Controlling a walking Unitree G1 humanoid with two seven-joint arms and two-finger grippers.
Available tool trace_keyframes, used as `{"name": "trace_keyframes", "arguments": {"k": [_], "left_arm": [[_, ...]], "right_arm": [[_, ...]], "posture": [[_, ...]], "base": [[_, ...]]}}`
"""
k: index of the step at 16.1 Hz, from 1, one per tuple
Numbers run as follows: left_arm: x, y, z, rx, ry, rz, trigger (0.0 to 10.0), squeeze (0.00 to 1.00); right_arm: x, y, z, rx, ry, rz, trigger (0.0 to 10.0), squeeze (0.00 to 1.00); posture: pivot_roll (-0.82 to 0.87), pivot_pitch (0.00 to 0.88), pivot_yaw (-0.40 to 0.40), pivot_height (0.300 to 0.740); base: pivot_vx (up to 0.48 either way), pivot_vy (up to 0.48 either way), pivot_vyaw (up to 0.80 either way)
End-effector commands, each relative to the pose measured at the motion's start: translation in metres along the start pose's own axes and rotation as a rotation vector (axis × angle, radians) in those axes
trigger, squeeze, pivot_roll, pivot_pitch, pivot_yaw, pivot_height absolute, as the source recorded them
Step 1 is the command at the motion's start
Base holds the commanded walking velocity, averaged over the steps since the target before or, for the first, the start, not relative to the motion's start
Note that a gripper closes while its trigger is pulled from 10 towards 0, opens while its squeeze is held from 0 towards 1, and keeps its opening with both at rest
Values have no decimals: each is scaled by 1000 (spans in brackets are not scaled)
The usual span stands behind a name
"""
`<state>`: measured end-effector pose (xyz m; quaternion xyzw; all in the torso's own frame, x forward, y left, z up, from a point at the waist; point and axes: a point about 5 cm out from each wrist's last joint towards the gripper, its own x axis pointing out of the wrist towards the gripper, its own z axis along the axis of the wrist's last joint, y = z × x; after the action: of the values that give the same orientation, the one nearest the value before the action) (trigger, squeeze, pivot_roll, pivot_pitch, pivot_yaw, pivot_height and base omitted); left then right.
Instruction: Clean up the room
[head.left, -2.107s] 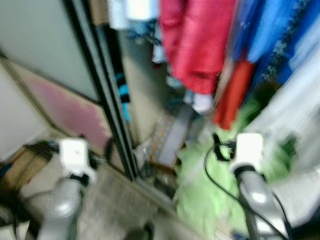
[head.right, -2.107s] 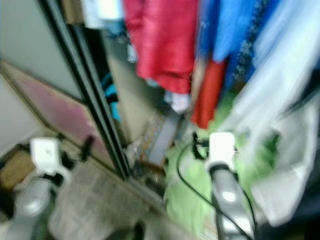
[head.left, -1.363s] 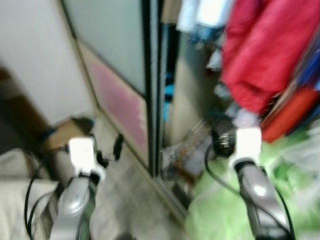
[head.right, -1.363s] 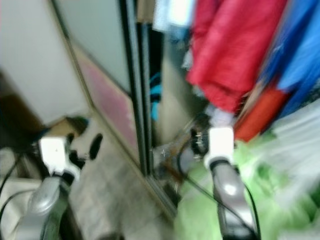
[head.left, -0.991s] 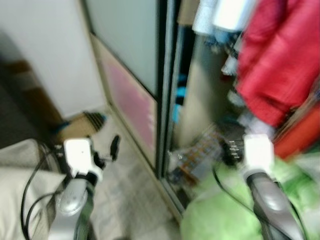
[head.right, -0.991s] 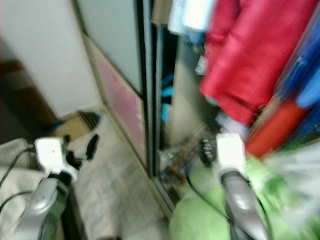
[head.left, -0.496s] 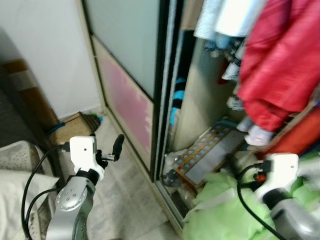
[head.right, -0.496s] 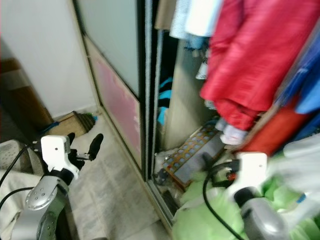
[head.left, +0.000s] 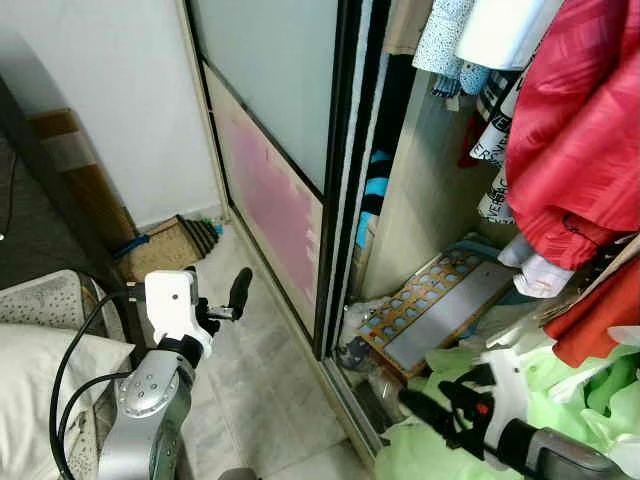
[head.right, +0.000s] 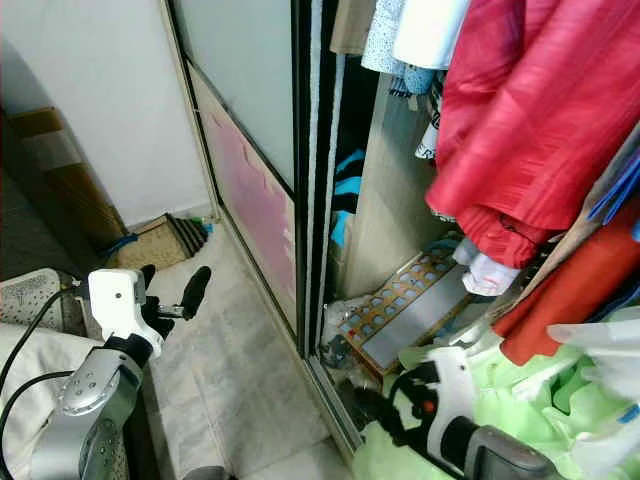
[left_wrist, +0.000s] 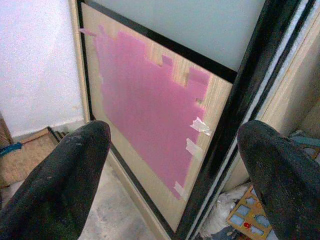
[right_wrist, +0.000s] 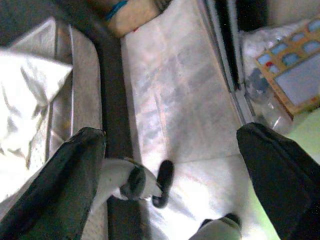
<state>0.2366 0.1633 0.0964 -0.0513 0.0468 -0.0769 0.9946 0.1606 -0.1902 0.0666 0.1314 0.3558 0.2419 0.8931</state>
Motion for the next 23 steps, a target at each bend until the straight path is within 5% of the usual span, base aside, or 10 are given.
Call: {"name": "trace_keyframes", "arguments": {"k": [1, 3, 8, 13, 14, 23], "left_arm": [[1, -1, -1, -4, 13, -7, 10000, 0], [2, -1, -2, 5, 9, 0, 10000, 0], [1, 7, -1, -53, 34, 94, 10000, 0], [-6, 10, -2, -37, 17, 162, 10000, 0], [-5, 12, -1, 13, 24, 185, 10000, 0], [-3, 12, 9, 24, -17, 176, 10000, 0]], "right_arm": [[8, 2, 19, -149, -58, -2, 10000, 0], [29, 10, 69, -266, -330, -92, 10000, 0], [51, 43, 82, -353, -423, 2, 10000, 0], [50, 23, 90, -386, -536, -178, 10000, 0], [52, 23, 86, -391, -530, -181, 10000, 0], [56, 20, 90, -413, -604, -243, 10000, 0]], "posture": [[-31, 0, -35, 740], [-22, 0, -36, 740], [22, 0, -49, 740], [20, 0, -47, 740], [25, 0, -50, 740], [34, 0, -41, 740]], "base": [[0, 0, 0], [0, 0, 400], [0, 0, 800], [0, 0, 800], [0, 0, 800], [0, 0, 800]]}}
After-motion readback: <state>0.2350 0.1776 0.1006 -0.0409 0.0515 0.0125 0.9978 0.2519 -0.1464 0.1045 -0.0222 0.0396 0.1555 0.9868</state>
